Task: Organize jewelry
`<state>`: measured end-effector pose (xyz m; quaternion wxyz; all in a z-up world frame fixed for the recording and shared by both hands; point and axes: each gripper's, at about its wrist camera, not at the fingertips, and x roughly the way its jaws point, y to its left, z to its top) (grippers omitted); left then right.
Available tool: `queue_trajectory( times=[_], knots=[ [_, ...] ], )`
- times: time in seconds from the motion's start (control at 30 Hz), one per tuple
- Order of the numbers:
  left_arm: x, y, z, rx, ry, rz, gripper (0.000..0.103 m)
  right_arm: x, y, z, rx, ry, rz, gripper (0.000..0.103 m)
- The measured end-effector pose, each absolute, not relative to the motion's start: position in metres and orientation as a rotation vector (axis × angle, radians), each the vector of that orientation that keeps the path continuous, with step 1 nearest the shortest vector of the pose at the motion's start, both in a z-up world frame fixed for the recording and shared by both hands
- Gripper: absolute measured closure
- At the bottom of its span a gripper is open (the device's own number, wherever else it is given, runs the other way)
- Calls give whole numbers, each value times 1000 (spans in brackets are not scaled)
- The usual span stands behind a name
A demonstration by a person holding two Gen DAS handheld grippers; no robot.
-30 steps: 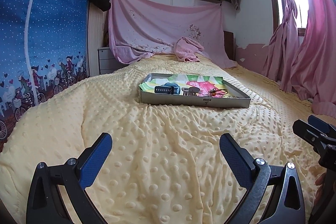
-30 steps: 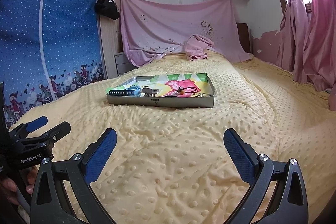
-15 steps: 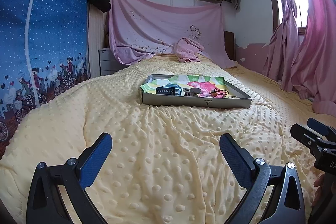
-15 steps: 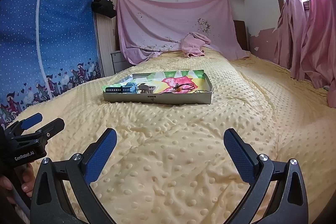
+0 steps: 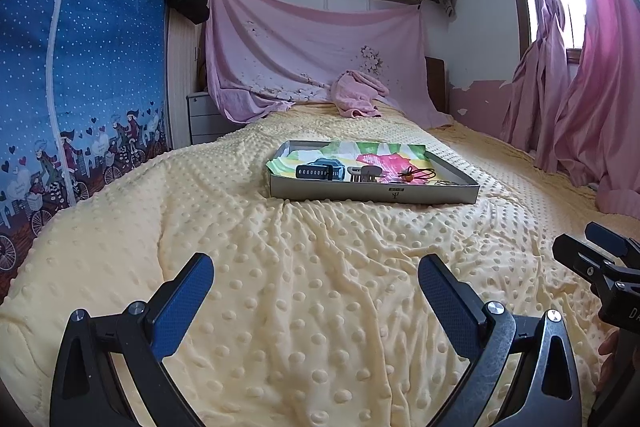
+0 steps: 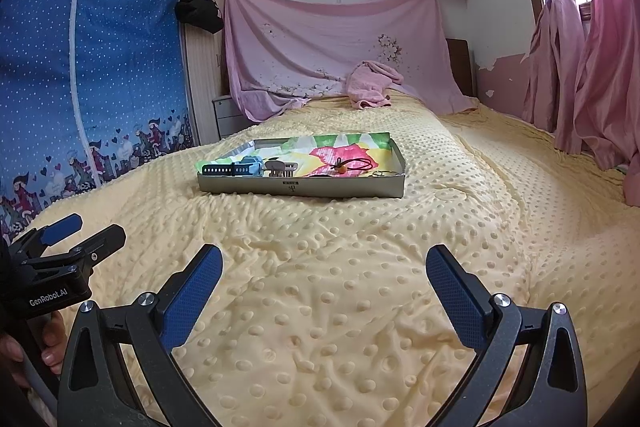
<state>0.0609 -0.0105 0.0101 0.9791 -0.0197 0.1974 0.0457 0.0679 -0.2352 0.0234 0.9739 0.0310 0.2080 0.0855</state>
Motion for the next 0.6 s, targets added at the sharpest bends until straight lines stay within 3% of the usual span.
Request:
queue_trajectory(
  times=[0.6],
  knots=[
    [61,-10,9,-43,400,91,0,68,-235,24,61,419,172,3]
  ],
)
